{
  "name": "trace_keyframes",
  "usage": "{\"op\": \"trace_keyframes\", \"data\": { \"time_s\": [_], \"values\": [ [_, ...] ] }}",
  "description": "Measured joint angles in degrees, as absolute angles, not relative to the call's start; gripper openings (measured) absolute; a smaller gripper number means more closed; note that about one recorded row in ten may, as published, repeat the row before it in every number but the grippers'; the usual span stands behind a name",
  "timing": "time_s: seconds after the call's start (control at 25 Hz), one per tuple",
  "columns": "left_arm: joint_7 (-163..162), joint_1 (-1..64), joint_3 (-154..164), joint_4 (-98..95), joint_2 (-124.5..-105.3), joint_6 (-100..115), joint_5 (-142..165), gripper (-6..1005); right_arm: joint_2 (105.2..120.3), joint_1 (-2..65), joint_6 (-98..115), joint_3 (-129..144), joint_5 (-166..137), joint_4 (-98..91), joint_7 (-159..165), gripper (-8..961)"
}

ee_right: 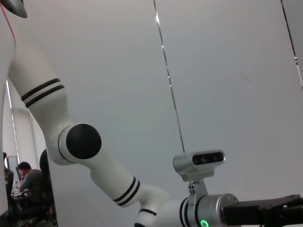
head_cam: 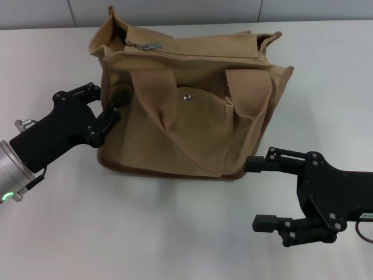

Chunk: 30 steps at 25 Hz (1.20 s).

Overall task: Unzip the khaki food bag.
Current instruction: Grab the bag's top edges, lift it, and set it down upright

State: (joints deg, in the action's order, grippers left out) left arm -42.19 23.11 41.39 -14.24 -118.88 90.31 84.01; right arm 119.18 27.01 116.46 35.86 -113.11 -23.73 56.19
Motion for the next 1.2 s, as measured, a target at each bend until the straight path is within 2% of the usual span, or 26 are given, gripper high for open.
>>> {"op": "trace_keyframes", "data": {
  "time_s": [0.08,0.28,0.48,0.96,1.2],
  "values": [
    [-42.18,23.1,41.36,-14.23,-118.86,90.43,84.01,455,119.18,27.02,116.3,35.86,-113.11,-23.67,56.19,828],
    [-40.43,23.06,41.33,-14.29,-118.8,91.68,84.01,216,119.21,27.05,115.92,35.86,-113.11,-23.25,56.16,827],
    [-39.31,23.02,41.04,-14.42,-118.82,92.6,84.03,84,119.25,27.09,115.86,35.86,-113.11,-23.08,56.15,827],
    [-45.7,25.58,29.36,-24.19,-117.31,99.66,82.45,84,119.27,26.91,114.89,35.85,-110.18,-22.28,55.14,825],
    [-37.81,27.62,38.56,-19.1,-118.66,97.45,83.54,84,119.34,24.09,110.07,35.86,-100.72,-17.45,46.35,825]
  ]
}}
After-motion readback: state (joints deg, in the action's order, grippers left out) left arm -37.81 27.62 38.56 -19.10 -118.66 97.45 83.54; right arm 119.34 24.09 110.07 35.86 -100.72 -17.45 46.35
